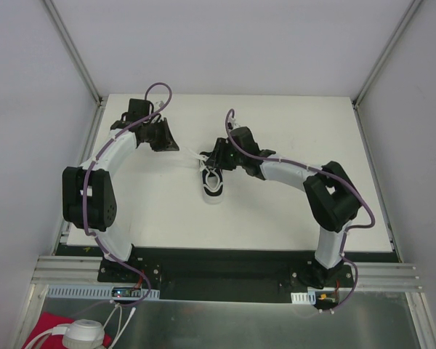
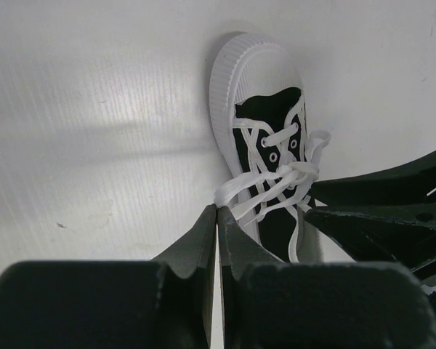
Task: Tie the shoes
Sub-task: Tie the shoelace on the shoe.
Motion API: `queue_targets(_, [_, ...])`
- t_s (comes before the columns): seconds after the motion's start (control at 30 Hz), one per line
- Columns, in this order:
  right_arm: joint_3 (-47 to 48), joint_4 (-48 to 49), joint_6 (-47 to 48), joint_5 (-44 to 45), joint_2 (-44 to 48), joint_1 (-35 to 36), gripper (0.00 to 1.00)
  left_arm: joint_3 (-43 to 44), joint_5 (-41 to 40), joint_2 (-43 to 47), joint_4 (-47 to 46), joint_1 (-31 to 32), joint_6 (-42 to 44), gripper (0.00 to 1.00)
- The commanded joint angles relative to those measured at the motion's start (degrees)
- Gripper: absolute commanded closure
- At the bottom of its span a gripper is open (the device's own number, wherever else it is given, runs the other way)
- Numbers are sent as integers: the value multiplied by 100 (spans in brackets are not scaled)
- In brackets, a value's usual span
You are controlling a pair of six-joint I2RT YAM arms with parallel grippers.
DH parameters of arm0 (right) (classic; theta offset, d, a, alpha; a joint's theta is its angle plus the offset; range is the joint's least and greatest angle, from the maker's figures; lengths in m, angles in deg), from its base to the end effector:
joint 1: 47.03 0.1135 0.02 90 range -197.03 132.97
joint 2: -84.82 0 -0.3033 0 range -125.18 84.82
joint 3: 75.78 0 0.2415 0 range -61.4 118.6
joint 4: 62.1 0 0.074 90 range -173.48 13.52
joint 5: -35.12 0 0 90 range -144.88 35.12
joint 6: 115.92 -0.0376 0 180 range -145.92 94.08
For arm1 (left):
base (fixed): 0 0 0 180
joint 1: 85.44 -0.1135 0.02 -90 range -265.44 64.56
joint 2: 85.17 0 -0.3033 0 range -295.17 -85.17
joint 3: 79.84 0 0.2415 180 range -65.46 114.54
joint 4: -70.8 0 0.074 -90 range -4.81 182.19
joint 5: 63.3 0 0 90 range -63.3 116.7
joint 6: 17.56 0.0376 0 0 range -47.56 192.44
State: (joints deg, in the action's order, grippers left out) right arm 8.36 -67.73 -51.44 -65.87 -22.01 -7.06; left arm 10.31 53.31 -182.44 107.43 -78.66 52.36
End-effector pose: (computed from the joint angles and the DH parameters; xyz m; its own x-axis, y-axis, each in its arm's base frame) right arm 0.3236 0.2806 0.2580 -0.6552 0.0027 -0.7555 -0.5285 0.7129 0.4609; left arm 0.3711 -0.0611 0.3100 -0.7915 -0.2150 -0.5721 0.1651 0.8260 -0.5389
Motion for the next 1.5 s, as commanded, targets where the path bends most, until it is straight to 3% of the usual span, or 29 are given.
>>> queue_targets(0.0, [275, 118, -111, 17, -75, 64, 61, -9, 116, 59, -71, 16, 39, 100])
queue_targets(0.57, [407, 162, -252, 184, -260, 73, 61, -27, 125, 77, -79, 16, 48, 100])
queue_targets(0.87, [548, 39, -322, 307, -330, 64, 68, -36, 134, 68, -88, 16, 39, 100])
queue_targets(1.07, [592, 3, -401, 342, -365, 38, 64, -62, 160, 68, -123, 16, 30, 100])
queue_targets(1.17, [574, 4, -393, 430, -321, 46, 53, -71, 160, 60, -132, 16, 21, 100])
queue_targets(1.27, [644, -5, -428, 457, -365, 46, 53, -80, 186, 59, -150, 16, 21, 100])
queue_targets(1.37, [741, -32, -480, 422, -435, 29, 61, -80, 195, 59, -167, 16, 12, 100])
queue_targets(1.47, [741, -23, -498, 422, -453, 29, 77, -88, 195, 77, -159, 16, 12, 100])
